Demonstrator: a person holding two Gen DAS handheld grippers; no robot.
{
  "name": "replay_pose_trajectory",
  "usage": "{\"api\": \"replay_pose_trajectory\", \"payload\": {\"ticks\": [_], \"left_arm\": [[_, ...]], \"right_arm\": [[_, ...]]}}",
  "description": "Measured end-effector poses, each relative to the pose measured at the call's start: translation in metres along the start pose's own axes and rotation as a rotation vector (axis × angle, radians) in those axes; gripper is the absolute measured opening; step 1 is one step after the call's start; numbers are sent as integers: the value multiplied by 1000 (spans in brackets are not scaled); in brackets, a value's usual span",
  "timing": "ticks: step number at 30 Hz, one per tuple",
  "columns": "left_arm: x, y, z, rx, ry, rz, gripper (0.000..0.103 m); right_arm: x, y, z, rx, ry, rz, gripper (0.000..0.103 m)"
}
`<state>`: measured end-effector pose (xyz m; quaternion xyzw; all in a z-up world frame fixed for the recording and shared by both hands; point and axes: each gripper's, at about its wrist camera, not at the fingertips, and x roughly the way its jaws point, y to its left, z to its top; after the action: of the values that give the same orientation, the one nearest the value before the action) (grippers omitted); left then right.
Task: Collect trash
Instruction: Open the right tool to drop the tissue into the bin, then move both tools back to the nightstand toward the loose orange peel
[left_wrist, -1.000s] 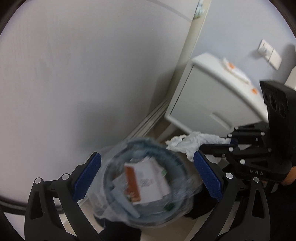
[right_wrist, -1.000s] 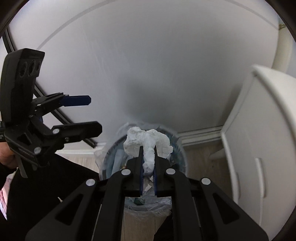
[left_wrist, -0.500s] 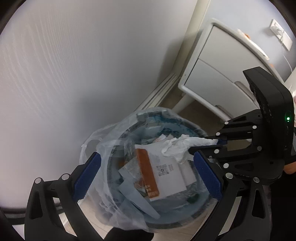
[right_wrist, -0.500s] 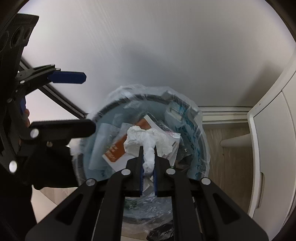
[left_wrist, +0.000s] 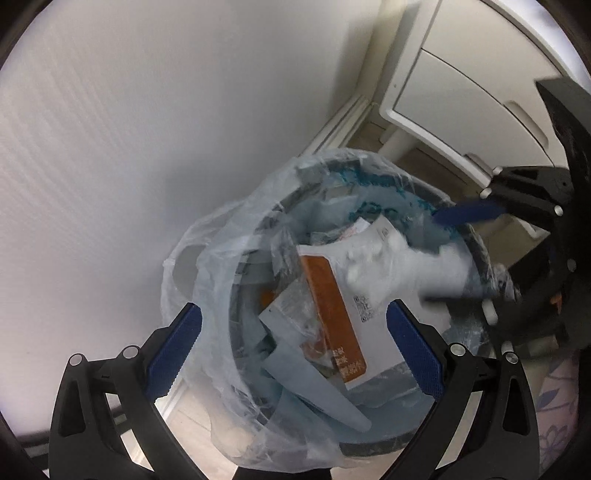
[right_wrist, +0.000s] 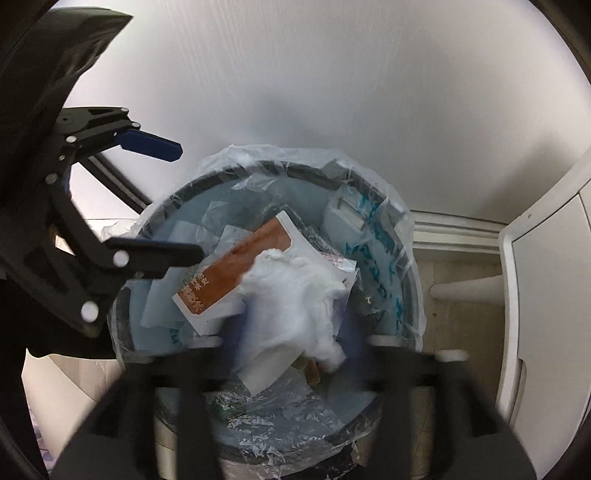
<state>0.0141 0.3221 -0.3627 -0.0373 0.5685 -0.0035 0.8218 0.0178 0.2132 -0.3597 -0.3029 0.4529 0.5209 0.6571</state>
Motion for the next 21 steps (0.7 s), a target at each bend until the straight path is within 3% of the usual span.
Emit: {"api": "replay_pose_trajectory", "payload": {"ticks": [2, 5, 14, 21], "left_arm": [[-4, 2, 0, -9, -7, 3, 97], [-11, 3, -1, -9, -16, 9, 97], [-37, -9, -5, -1, -52, -4, 97], [-91, -25, 9, -29, -175, -26, 97]], "right_arm": [[-4, -1, 0, 1, -11, -11, 75], [-9, -5, 1, 10, -23, -32, 92], [-60, -6, 0, 50, -88, -46, 92], [-120, 4, -3, 66, -183, -50, 92]]}}
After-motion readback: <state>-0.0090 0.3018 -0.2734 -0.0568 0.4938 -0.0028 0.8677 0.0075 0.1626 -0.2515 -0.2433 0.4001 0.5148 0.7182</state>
